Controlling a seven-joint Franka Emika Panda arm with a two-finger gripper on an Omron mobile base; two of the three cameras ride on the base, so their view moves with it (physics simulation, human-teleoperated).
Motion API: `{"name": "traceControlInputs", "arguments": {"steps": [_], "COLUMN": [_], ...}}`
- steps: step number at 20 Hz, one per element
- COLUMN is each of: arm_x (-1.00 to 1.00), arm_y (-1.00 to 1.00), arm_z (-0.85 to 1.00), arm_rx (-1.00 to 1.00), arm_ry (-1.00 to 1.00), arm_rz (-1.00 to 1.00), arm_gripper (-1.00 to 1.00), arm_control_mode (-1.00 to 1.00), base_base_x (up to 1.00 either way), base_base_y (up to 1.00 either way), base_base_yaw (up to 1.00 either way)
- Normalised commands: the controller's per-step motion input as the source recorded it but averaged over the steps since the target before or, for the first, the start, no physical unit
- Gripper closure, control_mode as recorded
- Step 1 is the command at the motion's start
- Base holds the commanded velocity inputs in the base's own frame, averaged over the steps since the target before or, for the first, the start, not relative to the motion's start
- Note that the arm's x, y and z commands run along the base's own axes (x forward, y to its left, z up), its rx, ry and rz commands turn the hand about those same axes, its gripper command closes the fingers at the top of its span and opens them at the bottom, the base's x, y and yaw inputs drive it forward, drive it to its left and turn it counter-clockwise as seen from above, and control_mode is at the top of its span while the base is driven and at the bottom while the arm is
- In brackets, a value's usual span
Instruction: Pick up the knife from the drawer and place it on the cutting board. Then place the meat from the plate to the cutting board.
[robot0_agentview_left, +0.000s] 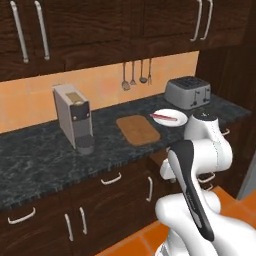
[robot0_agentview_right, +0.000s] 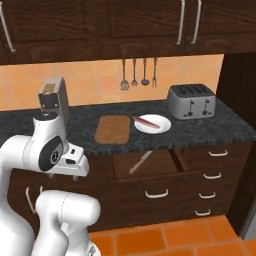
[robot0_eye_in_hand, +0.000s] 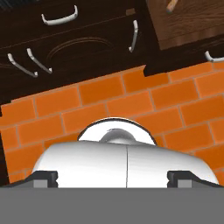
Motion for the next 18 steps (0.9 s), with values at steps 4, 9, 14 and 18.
{"name": "traceControlInputs", "arguments": {"steps": [4, 9, 14, 18], "arm_x": [0.0, 0.0, 0.0, 0.0], "arm_y": [0.0, 0.0, 0.0, 0.0], "arm_z": [0.0, 0.0, 0.0, 0.0], "arm_rx": [0.0, 0.0, 0.0, 0.0], "arm_ry": [0.0, 0.0, 0.0, 0.0], "arm_rz": [0.0, 0.0, 0.0, 0.0], "arm_gripper": [-1.0, -1.0, -1.0, -1.0], "arm_control_mode": [1.0, 1.0, 1.0, 1.0], "base_base_x": [0.04, 0.26, 0.28, 0.1], "base_base_y": [0.42, 0.39, 0.51, 0.6], "base_base_yaw": [-0.3, -0.34, -0.34, -0.34]}}
